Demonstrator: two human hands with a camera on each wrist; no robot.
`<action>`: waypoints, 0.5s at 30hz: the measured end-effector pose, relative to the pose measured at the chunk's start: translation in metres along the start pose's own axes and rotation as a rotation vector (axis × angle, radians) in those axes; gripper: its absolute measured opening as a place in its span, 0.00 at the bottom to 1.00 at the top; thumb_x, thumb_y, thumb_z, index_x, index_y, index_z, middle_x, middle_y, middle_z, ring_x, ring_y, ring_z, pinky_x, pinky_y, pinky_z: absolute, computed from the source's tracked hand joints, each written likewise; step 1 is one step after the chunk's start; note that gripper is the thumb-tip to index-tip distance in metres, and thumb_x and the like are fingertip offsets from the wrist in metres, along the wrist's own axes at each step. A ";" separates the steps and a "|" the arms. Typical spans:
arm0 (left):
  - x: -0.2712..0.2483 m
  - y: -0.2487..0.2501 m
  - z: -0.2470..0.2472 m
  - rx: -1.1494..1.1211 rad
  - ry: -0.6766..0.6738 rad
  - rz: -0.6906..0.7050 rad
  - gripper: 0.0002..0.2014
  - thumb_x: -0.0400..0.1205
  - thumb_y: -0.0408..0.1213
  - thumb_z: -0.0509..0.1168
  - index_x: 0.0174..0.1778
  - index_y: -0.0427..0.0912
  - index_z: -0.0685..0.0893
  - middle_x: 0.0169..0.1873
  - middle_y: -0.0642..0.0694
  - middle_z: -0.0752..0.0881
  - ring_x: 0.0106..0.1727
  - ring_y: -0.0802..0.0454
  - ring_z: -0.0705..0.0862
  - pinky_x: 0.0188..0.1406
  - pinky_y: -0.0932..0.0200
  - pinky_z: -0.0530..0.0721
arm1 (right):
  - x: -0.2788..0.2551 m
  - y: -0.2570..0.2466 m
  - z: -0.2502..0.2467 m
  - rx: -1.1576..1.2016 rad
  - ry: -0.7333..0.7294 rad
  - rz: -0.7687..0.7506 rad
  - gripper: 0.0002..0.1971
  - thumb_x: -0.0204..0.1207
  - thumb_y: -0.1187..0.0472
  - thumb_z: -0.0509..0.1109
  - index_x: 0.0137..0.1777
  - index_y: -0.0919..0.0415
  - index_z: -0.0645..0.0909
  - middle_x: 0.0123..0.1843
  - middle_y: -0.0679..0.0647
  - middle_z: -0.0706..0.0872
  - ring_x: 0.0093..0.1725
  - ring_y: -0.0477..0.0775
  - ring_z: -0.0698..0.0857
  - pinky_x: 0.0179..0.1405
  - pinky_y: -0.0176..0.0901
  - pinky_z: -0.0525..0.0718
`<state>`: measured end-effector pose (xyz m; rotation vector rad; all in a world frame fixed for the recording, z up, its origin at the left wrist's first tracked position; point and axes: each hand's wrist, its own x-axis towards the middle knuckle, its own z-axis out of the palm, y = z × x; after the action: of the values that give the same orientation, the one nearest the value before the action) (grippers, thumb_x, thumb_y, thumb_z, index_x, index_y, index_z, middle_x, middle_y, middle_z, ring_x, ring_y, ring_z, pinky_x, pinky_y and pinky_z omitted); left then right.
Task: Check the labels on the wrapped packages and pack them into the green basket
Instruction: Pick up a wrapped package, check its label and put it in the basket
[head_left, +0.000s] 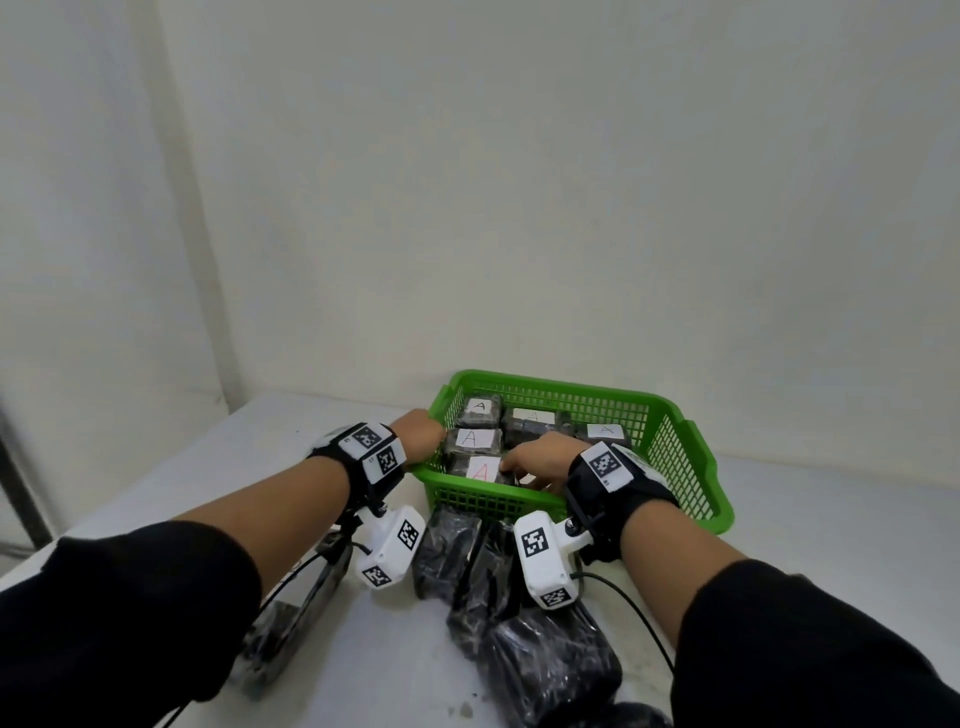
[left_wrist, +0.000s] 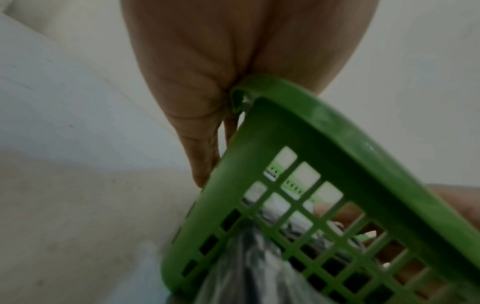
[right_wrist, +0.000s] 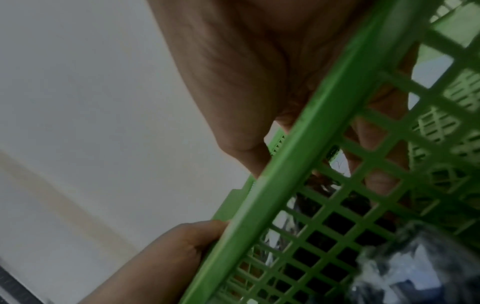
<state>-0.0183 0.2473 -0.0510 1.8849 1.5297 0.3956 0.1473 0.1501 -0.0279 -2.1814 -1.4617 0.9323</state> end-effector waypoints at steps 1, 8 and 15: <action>0.001 -0.001 0.001 -0.016 -0.001 0.002 0.16 0.88 0.31 0.56 0.66 0.26 0.81 0.49 0.38 0.78 0.52 0.45 0.75 0.35 0.64 0.73 | 0.002 0.000 0.001 -0.019 0.005 0.003 0.22 0.83 0.48 0.74 0.67 0.65 0.86 0.72 0.56 0.88 0.55 0.56 0.87 0.37 0.37 0.82; -0.002 -0.003 0.004 -0.061 0.017 -0.008 0.17 0.88 0.31 0.56 0.68 0.24 0.79 0.45 0.39 0.79 0.51 0.46 0.75 0.33 0.67 0.71 | 0.018 0.001 0.011 0.051 0.082 0.008 0.24 0.74 0.49 0.84 0.63 0.67 0.90 0.61 0.57 0.94 0.60 0.56 0.93 0.65 0.51 0.90; -0.006 0.001 0.003 -0.054 0.012 -0.023 0.17 0.88 0.29 0.56 0.69 0.23 0.78 0.38 0.44 0.77 0.51 0.46 0.74 0.33 0.66 0.72 | 0.015 -0.003 0.014 0.052 0.110 0.017 0.25 0.74 0.49 0.84 0.63 0.68 0.90 0.60 0.58 0.94 0.59 0.57 0.93 0.64 0.53 0.91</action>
<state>-0.0170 0.2409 -0.0520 1.8248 1.5324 0.4344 0.1394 0.1637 -0.0411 -2.1745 -1.3556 0.8328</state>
